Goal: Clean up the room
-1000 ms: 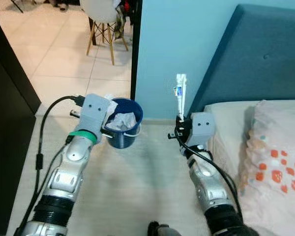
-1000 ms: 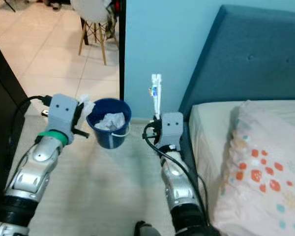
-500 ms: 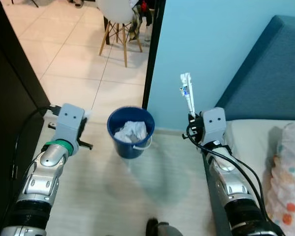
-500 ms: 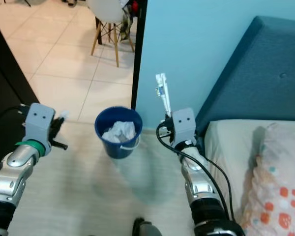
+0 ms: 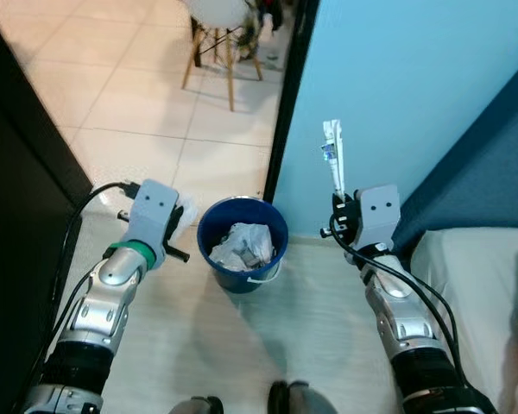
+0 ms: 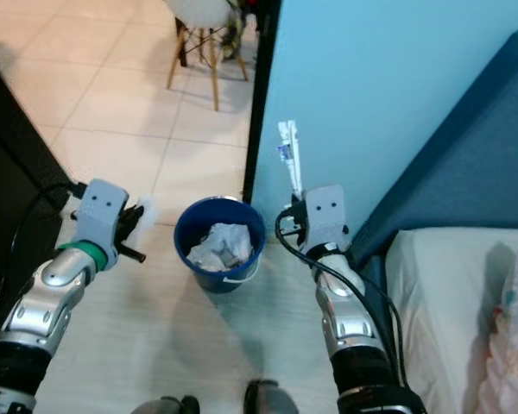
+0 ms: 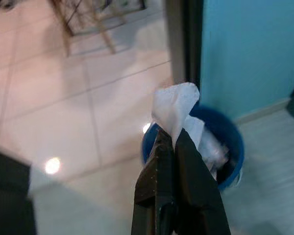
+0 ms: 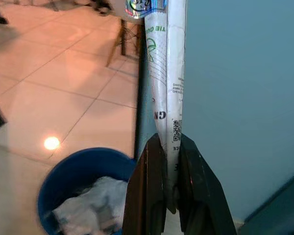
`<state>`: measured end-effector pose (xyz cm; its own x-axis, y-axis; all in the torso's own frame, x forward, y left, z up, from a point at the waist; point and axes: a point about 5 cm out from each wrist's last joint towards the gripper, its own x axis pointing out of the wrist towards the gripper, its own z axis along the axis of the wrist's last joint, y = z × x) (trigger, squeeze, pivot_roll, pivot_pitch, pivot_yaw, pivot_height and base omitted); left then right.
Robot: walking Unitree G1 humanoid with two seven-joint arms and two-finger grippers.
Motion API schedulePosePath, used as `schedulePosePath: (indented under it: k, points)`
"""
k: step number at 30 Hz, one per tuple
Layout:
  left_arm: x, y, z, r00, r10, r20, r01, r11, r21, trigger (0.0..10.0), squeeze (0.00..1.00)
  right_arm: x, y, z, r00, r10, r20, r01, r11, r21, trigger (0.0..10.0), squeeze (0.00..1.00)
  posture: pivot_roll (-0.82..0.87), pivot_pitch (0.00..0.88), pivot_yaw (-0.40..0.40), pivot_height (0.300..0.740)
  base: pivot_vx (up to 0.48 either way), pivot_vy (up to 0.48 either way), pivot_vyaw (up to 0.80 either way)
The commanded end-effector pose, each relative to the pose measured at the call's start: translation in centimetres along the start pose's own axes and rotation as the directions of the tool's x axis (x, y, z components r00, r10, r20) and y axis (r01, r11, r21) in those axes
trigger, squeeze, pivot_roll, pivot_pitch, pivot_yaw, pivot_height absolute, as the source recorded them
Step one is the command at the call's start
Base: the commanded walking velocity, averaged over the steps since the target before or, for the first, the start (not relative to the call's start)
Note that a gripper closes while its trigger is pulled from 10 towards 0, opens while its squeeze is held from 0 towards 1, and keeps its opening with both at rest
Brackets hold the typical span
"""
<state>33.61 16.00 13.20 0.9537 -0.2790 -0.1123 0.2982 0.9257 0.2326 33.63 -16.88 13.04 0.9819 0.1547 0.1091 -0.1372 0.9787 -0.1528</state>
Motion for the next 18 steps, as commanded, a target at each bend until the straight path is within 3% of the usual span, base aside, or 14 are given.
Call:
schedulePosePath:
  k: [1,18]
  points:
    - [-0.14,-0.26,-0.68,1.0,-0.018,-0.021,0.018,1.0,-0.006,10.0,0.0,-0.3,-0.4,-0.39,1.0,-0.023,-0.018,0.023,1.0,0.009,10.0,0.0,0.0,0.134,0.08,0.74,0.465,0.0,0.0]
    - [-0.13,-0.66,-0.81,0.998,-0.053,-0.033,0.054,0.999,0.001,10.0,0.0,0.04,0.03,-0.32,1.0,-0.017,-0.022,0.016,1.0,-0.023,10.0,0.0,0.01,0.137,0.086,0.74,0.464,0.0,0.0]
